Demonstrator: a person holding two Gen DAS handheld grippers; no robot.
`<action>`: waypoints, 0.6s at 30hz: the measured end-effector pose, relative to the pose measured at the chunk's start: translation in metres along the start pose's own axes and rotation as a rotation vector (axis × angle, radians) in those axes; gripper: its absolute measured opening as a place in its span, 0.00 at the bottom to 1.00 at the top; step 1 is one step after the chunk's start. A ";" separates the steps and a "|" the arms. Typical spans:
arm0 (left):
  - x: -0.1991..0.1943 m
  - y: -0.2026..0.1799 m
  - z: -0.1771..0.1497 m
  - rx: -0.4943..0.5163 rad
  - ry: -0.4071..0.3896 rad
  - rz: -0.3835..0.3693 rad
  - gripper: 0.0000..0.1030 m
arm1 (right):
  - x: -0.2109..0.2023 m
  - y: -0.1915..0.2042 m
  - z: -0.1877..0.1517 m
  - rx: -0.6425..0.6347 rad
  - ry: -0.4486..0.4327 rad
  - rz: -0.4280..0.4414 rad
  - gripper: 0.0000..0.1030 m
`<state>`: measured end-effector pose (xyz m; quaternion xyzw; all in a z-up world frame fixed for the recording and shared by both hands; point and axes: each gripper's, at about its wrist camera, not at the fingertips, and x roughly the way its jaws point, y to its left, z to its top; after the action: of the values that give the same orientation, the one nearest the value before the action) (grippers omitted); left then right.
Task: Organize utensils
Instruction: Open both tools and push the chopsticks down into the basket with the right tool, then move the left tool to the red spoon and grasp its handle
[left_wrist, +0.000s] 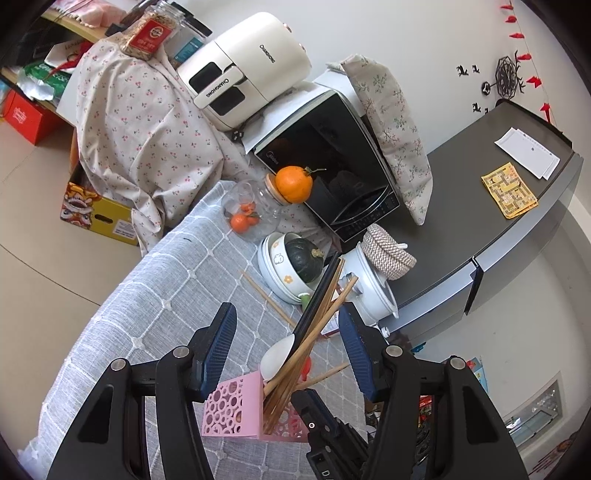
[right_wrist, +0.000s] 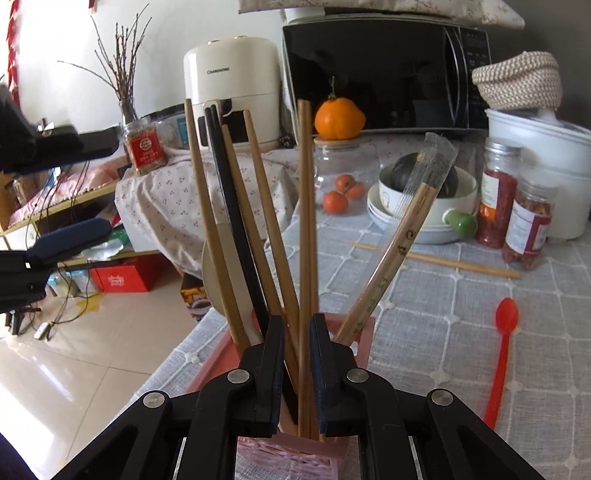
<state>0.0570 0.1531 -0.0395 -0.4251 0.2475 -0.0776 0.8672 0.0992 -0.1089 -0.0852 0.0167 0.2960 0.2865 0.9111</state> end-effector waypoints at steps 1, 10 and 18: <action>-0.001 0.000 0.000 -0.002 0.001 -0.004 0.58 | -0.002 -0.003 0.003 0.012 0.008 0.007 0.16; -0.008 -0.011 -0.003 0.041 0.013 -0.011 0.58 | -0.038 -0.043 0.050 0.130 0.016 -0.006 0.22; -0.001 -0.091 -0.062 0.445 0.100 0.070 0.59 | -0.066 -0.152 0.065 0.388 0.222 -0.168 0.37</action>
<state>0.0322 0.0527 -0.0008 -0.2100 0.2816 -0.1212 0.9284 0.1693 -0.2618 -0.0267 0.1351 0.4443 0.1475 0.8733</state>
